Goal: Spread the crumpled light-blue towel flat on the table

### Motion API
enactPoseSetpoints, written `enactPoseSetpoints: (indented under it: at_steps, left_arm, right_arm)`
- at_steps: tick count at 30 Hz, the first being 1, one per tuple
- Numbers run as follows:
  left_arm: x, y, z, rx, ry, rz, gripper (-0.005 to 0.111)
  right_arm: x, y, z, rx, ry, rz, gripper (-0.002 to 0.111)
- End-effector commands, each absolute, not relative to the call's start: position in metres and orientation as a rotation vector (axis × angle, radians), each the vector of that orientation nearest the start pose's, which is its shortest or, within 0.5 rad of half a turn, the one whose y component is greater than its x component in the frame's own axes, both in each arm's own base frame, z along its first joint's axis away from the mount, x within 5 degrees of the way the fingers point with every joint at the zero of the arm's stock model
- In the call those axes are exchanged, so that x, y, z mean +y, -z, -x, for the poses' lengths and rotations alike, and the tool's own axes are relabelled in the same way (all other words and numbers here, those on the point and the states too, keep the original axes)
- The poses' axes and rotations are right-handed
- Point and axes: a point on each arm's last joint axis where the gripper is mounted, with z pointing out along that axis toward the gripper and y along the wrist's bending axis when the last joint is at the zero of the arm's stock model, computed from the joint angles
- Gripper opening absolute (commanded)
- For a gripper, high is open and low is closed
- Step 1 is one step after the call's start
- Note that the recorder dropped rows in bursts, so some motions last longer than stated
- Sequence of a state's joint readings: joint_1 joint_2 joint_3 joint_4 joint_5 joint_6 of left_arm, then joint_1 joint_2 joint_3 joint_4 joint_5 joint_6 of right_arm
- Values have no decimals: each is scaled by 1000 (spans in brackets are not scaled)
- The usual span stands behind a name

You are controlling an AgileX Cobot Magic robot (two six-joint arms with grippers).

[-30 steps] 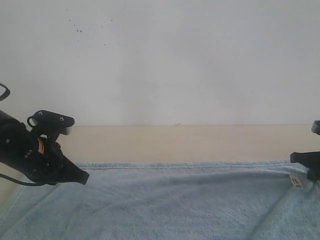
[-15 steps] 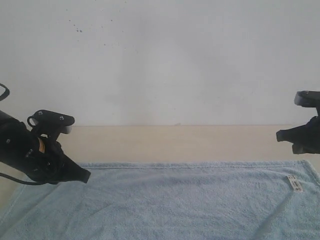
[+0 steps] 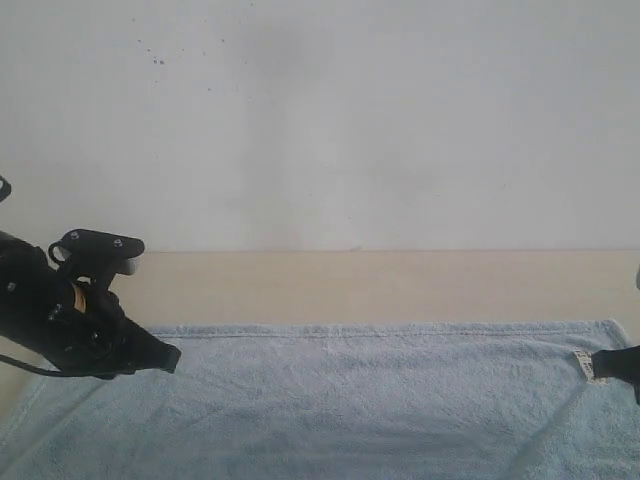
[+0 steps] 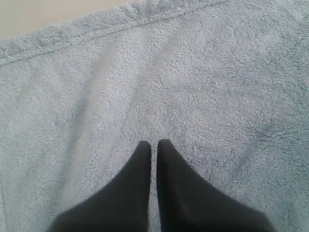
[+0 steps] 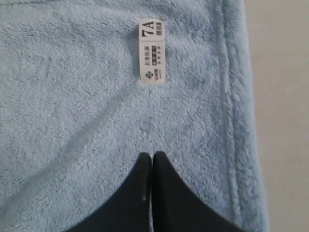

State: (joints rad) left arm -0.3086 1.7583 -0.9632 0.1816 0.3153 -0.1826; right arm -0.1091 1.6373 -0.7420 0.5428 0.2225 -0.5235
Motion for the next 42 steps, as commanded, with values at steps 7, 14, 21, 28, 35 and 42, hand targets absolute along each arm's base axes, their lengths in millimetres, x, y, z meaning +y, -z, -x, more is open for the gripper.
enactPoseSetpoints:
  at_steps: [7, 14, 21, 28, 35, 42]
  left_arm:
    - [-92, -223, -288, 2328, 153, -299, 4]
    - [-73, -275, -230, 2130, 219, -235, 4]
    - [-51, -298, -158, 1949, 309, -153, 4]
    - [-32, -307, -100, 1762, 342, -136, 4]
    - [-21, -308, -68, 1662, 348, -133, 4]
    - [-17, -301, -55, 1702, 266, -219, 4]
  right_arm:
    - [-15, -232, -250, 2298, -173, -231, 0]
    - [3, -285, -202, 2066, -239, -145, 0]
    - [29, -299, -143, 1898, -320, 71, 0]
    - [38, -289, -92, 1794, -464, 154, 0]
    - [41, -273, -66, 1821, -534, 247, 0]
    - [43, -269, -58, 1856, -580, 271, 0]
